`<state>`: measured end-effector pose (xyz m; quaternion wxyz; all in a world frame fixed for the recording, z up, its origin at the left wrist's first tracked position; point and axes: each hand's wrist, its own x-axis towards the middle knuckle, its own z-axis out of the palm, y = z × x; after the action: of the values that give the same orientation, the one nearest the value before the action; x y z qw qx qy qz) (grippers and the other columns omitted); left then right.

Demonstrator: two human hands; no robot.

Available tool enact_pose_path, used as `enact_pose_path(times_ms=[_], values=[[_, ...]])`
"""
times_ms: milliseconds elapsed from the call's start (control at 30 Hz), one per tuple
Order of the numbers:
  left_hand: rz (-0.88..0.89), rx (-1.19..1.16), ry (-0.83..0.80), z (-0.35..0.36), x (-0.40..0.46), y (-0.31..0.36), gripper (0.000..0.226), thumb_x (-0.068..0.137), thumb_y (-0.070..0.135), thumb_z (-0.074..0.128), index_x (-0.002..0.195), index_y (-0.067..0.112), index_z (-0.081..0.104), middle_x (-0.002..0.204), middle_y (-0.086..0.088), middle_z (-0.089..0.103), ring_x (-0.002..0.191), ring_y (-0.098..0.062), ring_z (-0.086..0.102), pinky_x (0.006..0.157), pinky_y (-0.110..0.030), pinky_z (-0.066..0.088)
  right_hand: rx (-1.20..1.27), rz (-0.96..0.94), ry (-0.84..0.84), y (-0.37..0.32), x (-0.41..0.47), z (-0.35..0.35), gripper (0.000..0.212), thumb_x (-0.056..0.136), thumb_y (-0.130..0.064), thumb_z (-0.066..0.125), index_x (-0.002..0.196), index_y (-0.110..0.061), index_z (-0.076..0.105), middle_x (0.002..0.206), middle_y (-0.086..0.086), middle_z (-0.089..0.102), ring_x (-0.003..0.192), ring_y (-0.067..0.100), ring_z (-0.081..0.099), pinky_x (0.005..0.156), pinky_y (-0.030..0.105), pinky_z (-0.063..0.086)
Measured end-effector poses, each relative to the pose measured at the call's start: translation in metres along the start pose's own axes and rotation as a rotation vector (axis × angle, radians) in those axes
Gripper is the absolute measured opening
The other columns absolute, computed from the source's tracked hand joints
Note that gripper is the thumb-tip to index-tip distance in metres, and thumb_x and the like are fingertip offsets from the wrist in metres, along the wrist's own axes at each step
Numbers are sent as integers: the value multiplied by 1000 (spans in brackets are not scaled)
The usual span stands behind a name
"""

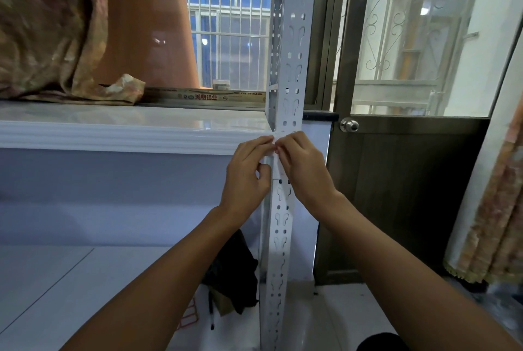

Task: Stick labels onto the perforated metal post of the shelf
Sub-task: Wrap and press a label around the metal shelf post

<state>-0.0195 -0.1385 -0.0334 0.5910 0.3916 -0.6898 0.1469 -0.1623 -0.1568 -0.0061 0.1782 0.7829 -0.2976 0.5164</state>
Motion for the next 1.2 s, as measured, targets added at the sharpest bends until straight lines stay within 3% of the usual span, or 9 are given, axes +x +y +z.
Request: enact_pose_path(times_ms=[167,300,633,867,1067,1200], values=[[25,-4,-24,-1,-1,-5,46,82,-12,56,121,9,70,132,0,64,126,-9,54,107,-10,36,55,7,86,3,-5,3,17,94,-7,68,110,-1,70,106,14,66,90,23,68,81,31,59],[34,10,-18,2,-2,-5,43,83,-5,52,119,9,70,134,-1,62,129,-12,53,111,-18,38,38,-35,57,4,-1,1,13,93,-6,67,105,-1,70,99,15,66,85,24,68,78,33,60],[-15,-5,20,10,-7,3,43,81,-7,52,119,6,67,136,-4,59,129,-16,52,111,-18,37,63,-8,22,5,-2,7,13,98,-3,59,108,-2,67,100,10,63,86,20,63,79,32,56],[-30,29,3,7,1,11,33,85,2,51,114,5,66,127,-5,61,120,-14,52,102,-7,35,84,50,-6,7,2,6,9,98,-6,59,104,-4,65,99,9,60,82,17,60,75,36,55],[27,33,22,8,10,10,22,92,0,59,113,5,64,116,-4,60,107,-16,59,93,-23,50,46,-56,28,7,-3,1,17,97,-3,61,112,-1,67,102,12,63,88,21,64,78,33,56],[31,50,22,9,8,8,18,95,7,63,113,5,65,117,-5,60,106,-13,59,93,-17,48,-32,-79,24,7,-3,5,14,96,-2,61,107,2,69,94,14,62,81,25,62,68,40,55]])
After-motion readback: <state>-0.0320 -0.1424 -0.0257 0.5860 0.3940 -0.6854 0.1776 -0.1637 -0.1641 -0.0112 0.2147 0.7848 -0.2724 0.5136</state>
